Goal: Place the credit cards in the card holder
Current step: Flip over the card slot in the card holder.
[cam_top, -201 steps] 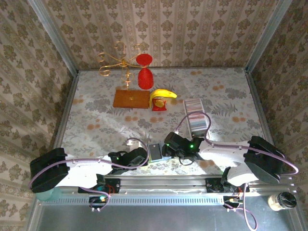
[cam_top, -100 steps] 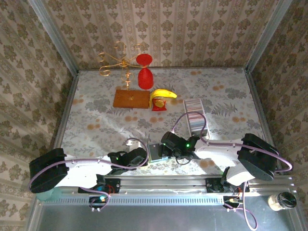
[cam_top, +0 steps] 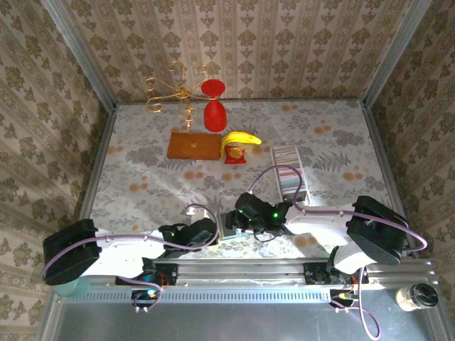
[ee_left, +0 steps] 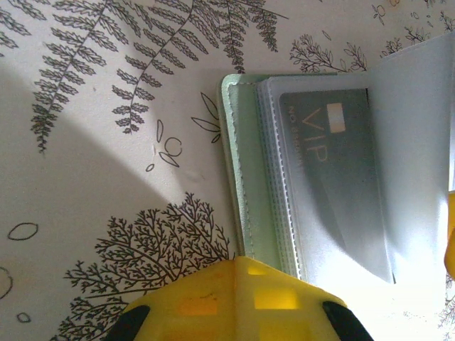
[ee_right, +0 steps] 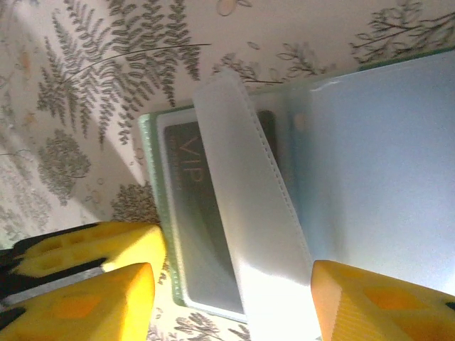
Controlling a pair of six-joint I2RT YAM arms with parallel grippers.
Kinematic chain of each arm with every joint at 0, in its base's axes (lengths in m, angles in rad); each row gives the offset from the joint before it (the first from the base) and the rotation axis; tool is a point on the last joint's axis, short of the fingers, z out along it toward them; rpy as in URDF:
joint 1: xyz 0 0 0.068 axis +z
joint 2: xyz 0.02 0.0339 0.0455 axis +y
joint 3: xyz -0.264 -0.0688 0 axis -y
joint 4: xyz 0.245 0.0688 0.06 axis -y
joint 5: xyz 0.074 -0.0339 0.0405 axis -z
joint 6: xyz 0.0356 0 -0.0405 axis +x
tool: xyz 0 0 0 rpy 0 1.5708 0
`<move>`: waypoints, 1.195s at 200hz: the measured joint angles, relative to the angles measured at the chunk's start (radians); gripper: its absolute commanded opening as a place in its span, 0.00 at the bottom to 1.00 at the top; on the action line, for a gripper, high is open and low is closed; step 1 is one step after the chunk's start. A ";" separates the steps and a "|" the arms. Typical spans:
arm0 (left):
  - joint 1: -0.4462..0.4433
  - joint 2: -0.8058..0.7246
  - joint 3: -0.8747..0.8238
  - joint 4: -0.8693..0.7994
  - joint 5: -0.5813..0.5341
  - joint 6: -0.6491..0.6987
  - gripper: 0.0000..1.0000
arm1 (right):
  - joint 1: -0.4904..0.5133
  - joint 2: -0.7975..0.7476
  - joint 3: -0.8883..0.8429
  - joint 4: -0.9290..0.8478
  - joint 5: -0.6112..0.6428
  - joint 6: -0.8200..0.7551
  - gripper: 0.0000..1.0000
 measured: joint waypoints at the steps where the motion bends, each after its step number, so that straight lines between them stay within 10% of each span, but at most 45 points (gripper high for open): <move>1: 0.000 0.000 0.000 0.000 0.000 0.000 0.01 | 0.000 0.000 0.000 0.001 0.000 0.000 0.60; 239: 0.000 -0.548 -0.057 -0.460 -0.138 0.001 0.07 | 0.032 0.111 0.071 0.282 -0.100 0.076 0.60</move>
